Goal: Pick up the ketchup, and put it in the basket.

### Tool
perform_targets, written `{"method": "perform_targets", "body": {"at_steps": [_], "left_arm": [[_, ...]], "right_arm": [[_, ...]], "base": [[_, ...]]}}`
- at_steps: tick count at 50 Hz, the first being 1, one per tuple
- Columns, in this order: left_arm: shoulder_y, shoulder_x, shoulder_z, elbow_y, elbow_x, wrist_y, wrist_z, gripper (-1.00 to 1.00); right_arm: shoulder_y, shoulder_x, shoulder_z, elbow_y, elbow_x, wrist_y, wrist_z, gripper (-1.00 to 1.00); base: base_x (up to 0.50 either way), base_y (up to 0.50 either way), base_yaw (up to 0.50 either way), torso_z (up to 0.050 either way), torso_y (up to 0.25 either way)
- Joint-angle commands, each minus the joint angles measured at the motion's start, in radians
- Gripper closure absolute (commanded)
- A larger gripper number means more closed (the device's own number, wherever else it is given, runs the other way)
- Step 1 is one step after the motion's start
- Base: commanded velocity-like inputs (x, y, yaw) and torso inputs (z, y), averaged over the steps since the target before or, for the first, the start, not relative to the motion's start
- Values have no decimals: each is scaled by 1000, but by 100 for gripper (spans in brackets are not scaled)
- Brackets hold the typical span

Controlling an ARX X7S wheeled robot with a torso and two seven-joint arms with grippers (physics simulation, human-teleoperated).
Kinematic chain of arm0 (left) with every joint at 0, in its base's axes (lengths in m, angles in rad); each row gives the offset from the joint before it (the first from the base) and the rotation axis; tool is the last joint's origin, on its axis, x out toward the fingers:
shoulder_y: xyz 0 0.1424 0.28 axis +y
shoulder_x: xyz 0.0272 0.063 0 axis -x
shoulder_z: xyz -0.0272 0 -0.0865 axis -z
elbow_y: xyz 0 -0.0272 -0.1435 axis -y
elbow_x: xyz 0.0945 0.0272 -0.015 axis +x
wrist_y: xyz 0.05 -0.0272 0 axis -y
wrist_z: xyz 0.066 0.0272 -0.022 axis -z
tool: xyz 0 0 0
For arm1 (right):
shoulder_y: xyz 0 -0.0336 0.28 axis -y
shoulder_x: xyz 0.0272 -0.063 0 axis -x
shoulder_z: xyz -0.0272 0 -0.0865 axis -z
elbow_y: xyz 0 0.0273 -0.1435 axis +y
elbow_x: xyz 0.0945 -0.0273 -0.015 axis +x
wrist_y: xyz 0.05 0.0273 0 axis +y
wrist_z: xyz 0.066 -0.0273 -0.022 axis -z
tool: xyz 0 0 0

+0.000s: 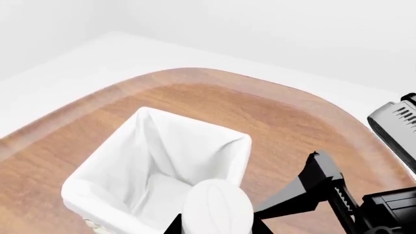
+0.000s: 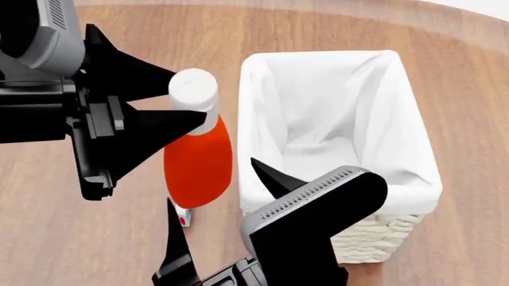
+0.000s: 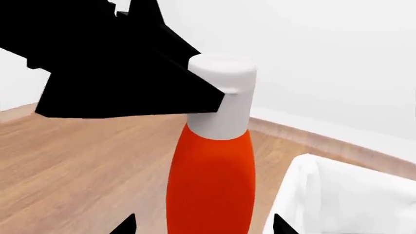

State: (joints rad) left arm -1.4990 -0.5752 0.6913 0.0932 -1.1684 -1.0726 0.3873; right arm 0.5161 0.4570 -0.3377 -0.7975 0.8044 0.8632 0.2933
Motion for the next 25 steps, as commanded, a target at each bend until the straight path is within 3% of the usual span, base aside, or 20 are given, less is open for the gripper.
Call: {"method": "perform_targets", "body": {"at_steps": [1,25], "left_arm": [[-2,-4,-16,8,-21,1,-14,100],[-10,1,-17,10,-35,-1,-24,100]], "right_arm": [[-21,-27,-13,44,-36,-60,-12,-100],[-4,-67,-76,142,-102,-119,-43,-100]], "base": [[0,0,0,0,0],[0,0,0,0,0]]}}
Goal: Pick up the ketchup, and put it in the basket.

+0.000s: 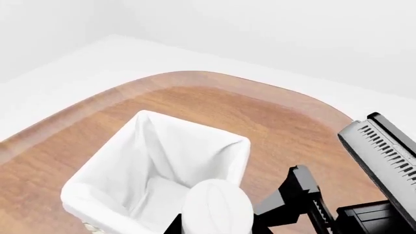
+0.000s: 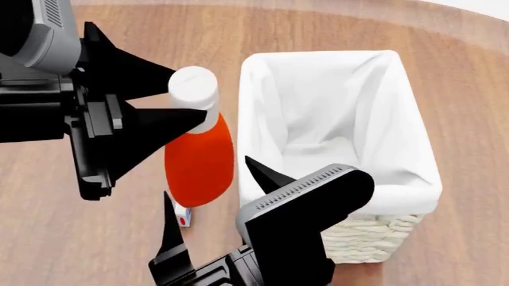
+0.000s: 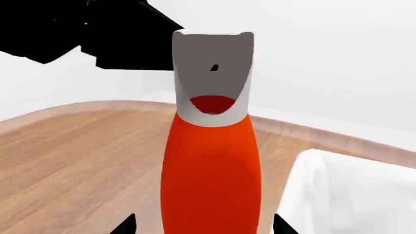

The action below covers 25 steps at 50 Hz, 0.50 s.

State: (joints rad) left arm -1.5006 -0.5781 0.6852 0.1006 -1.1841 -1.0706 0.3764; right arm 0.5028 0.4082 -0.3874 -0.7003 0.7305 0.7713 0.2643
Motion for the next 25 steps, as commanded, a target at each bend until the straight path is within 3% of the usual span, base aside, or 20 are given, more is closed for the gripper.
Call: {"method": "perform_targets", "body": {"at_steps": [1,25], "left_arm": [[-5,2,-11,5,-20,0,-11,100],[-2,-1,-15,17,-38,-1,-26,100]], "right_arm": [[9,-20,-28,53,-33,-34,-18,-100],[40,-56,-55,152,-61,-82,-45,-100]], "base": [[0,0,0,0,0],[0,0,0,0,0]]}}
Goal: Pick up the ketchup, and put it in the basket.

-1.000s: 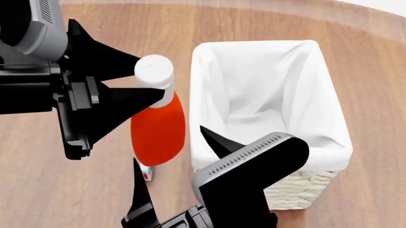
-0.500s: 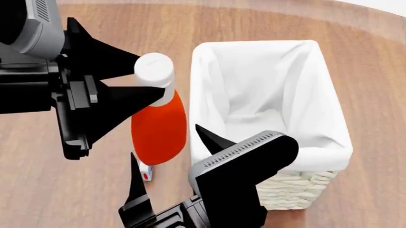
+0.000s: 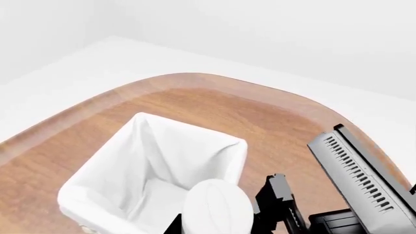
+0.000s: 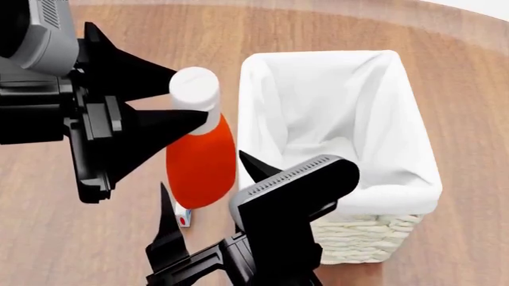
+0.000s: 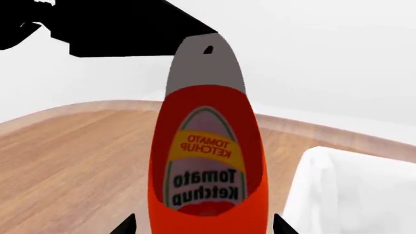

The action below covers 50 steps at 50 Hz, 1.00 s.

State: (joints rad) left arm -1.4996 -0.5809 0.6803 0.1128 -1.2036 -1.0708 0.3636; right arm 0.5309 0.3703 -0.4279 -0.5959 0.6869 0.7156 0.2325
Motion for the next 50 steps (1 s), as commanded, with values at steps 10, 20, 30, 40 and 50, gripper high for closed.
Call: {"method": "perform_targets", "body": {"at_steps": [10,20,30,40,50], "left_arm": [[-5,2,-8,6,-22,0,-11,100],[-7,-4,-9,12,-30,-4,-17,100],[0,-14,-7,10,-24,4,-14,100],[3,-10,-4,12,-28,4,-21,100],[2,-10,-2,1,-24,8,-19,100]], "right_arm": [[23,-34,-27,87,-27,-45,-24,-100],[39,-49,-41,121,-35,-55,-30,-100],[32,-50,-48,117,-47,-71,-22,100],[40,-54,-47,114,-37,-67,-15,100],[41,-47,-45,114,-32,-72,-15,100]], "base": [[1,0,0,1,0],[0,0,0,0,1],[0,0,0,0,0],[0,0,0,0,0],[0,0,0,0,1]]}}
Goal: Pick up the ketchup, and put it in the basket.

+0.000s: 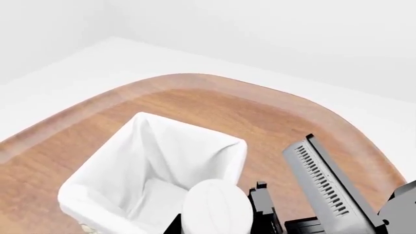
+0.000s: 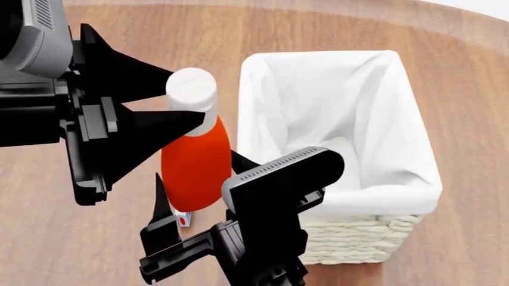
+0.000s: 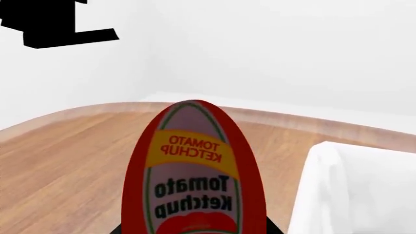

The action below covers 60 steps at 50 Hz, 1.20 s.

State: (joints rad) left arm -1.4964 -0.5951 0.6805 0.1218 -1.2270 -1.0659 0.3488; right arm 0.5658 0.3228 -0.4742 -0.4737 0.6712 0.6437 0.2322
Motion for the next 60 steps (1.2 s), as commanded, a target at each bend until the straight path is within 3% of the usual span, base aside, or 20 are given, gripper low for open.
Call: {"method": "perform_targets", "body": {"at_steps": [1,36,52,60], "left_arm": [[-2,4,8,-13,11,1,-3,-100],[26,-42,-28,23,-29,12,-45,-100],[137,-125,-113,134,-89,68,-178,-100],[262,-187,-171,281,-112,151,-247,-100]], "right_arm": [[8,0,4,-10,-13,2,-13,100],[25,49,71,-16,28,6,12,100],[15,95,127,-31,54,6,28,100],[27,100,155,-13,62,-2,36,100]], "base": [[0,0,0,0,0],[0,0,0,0,0],[0,0,0,0,0],[0,0,0,0,1]]}}
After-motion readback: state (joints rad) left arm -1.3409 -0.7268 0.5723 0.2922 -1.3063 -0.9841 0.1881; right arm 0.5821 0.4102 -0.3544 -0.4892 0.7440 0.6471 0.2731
